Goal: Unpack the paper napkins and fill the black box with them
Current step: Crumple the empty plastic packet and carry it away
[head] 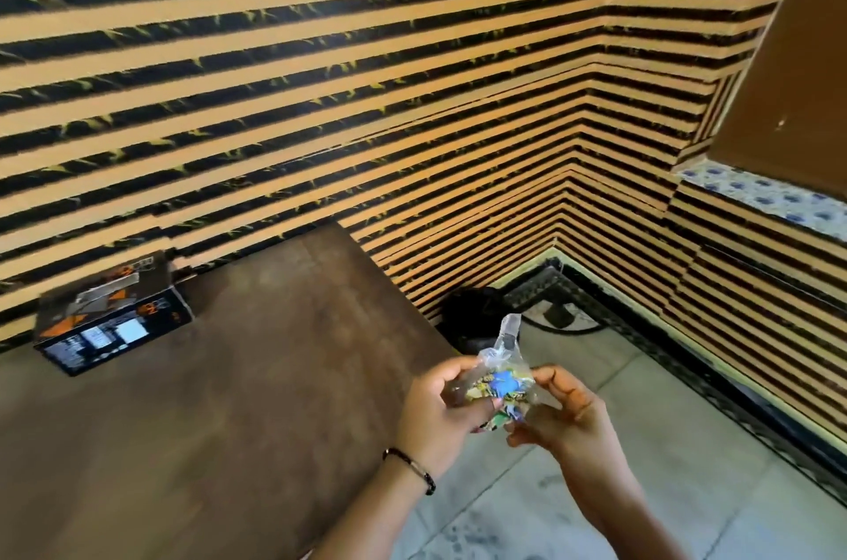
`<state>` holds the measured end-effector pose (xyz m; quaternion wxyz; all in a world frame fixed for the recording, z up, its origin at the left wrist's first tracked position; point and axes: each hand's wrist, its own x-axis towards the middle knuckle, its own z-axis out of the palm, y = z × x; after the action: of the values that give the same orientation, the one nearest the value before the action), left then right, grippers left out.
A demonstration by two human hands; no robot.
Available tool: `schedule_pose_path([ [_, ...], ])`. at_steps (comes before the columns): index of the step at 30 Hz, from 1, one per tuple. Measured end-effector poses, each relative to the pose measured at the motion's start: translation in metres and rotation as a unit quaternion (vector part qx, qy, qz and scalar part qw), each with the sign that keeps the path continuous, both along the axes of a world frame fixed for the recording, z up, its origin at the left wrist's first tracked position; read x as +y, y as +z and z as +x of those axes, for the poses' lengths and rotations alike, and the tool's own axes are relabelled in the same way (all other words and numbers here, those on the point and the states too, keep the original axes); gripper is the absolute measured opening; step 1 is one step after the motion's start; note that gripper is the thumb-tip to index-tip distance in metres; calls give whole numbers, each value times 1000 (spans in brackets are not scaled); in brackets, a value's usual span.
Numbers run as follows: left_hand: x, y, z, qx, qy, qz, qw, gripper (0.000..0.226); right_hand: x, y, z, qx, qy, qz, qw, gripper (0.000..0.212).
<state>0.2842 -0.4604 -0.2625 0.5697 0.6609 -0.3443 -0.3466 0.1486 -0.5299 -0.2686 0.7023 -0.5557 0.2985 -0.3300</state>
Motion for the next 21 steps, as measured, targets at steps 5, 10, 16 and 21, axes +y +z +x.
schedule_pose_path([
  [5, -27, -1, -15, 92, -17, 20, 995, 34, -20, -1, -29, -1, 31, 15, 999, 48],
  [10, -67, -4, -12, 144, -30, 33, 989, 28, -50, -4, -28, -17, -9, 11, 1000, 38],
  [16, -135, -7, 8, 157, -51, 23, 986, 24, -120, 2, -6, 30, -53, -47, 997, 18],
  [21, -196, -6, 29, 153, -61, 7, 986, 22, -183, 6, 17, 60, -77, -54, 994, 12],
])
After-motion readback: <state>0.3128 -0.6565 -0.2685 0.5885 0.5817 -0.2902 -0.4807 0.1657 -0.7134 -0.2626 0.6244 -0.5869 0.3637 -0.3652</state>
